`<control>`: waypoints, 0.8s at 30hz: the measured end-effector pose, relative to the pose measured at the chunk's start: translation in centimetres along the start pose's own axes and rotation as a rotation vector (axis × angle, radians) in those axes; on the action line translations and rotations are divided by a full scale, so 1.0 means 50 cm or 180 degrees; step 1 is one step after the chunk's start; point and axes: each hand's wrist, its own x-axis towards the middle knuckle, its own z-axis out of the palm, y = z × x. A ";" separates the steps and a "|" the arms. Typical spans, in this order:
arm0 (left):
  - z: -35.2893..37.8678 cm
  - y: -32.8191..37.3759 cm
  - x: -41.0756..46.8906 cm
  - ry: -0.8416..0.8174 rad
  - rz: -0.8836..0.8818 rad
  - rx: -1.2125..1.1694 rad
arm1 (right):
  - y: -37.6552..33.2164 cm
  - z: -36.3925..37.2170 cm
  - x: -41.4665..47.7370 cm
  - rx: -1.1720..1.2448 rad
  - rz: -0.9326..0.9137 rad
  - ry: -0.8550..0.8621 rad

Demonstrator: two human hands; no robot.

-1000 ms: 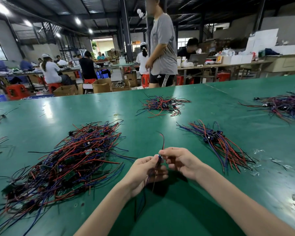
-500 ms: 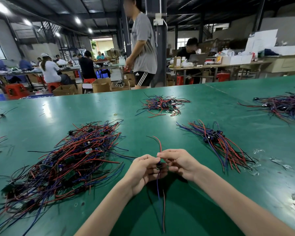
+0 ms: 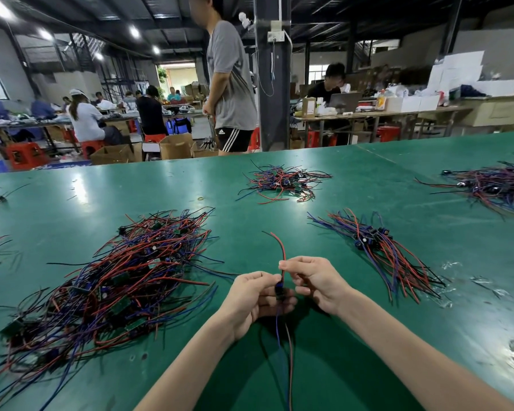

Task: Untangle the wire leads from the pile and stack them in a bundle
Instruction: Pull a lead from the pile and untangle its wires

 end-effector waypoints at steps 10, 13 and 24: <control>0.010 0.002 0.005 0.0168 0.0003 0.0185 | 0.006 -0.007 0.008 -0.0090 -0.0048 -0.0117; 0.011 0.005 0.004 0.0132 -0.0042 0.0195 | 0.011 -0.008 0.011 -0.0152 -0.0174 -0.0210; 0.009 0.000 0.014 0.0346 -0.0029 0.0177 | 0.020 -0.012 0.007 -0.1133 -0.0954 -0.0342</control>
